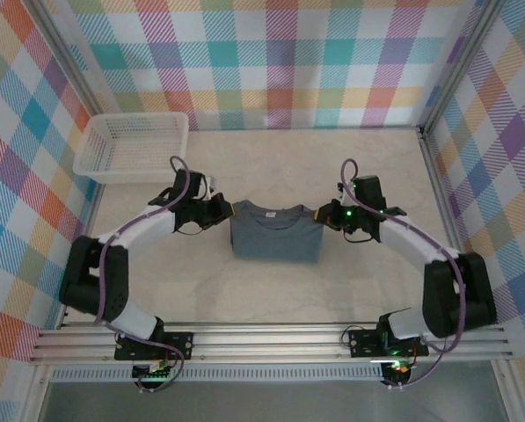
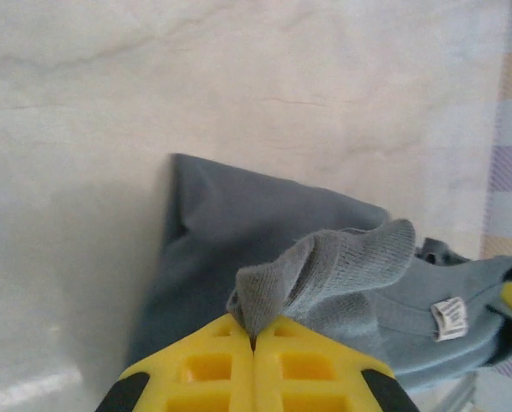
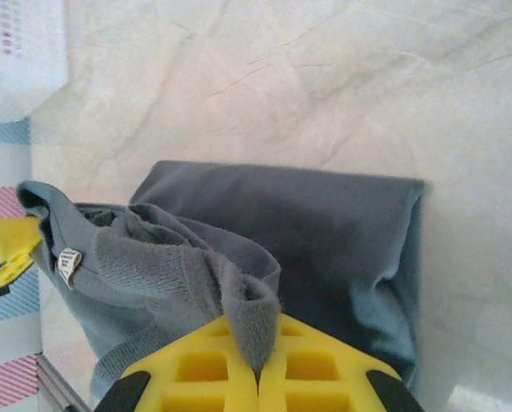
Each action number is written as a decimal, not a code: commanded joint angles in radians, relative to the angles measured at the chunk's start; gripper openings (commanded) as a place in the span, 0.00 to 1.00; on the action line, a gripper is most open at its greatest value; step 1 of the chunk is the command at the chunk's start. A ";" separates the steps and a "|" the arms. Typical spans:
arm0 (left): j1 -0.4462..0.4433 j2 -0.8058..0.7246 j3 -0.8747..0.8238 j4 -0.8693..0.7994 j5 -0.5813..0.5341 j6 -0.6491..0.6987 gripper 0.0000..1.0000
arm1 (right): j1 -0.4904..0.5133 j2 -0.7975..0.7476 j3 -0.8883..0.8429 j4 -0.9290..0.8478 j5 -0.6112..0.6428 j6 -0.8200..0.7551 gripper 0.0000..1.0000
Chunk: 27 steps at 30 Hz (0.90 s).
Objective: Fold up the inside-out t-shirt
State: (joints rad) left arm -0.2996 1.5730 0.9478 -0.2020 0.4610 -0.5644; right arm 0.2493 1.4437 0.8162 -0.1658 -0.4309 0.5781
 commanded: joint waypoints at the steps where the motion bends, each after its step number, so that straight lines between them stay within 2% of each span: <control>1: -0.003 0.068 0.015 0.036 -0.050 0.034 0.00 | -0.007 0.100 0.047 0.042 0.031 -0.047 0.00; 6: -0.006 0.144 0.029 0.099 -0.054 0.019 0.00 | -0.008 0.225 0.069 0.060 0.071 -0.035 0.03; 10: -0.013 0.174 0.058 0.125 -0.042 0.013 0.00 | -0.008 0.239 0.066 0.056 0.101 -0.032 0.08; 12: -0.020 0.184 0.073 0.137 -0.027 0.017 0.02 | -0.007 0.229 0.064 0.038 0.126 -0.037 0.17; 16: -0.033 0.190 0.118 0.080 -0.041 0.034 0.10 | -0.007 0.185 0.093 -0.046 0.147 -0.055 0.43; 18: -0.033 0.159 0.133 0.035 -0.057 0.042 0.17 | -0.008 0.114 0.102 -0.100 0.167 -0.057 0.51; 21: -0.034 0.044 0.137 -0.038 -0.106 0.063 0.24 | -0.008 -0.040 0.092 -0.173 0.239 -0.022 0.58; 24: -0.045 -0.062 0.123 -0.124 -0.179 0.061 0.31 | 0.007 -0.164 0.019 -0.156 0.227 0.098 0.60; 27: -0.095 -0.122 0.072 -0.088 -0.155 0.010 0.31 | 0.112 -0.167 -0.012 -0.147 0.212 0.152 0.46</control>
State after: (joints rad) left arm -0.3466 1.5108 1.0546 -0.2600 0.3267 -0.5312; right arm 0.2859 1.2491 0.8566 -0.2775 -0.2165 0.6430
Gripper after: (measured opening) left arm 0.308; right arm 0.490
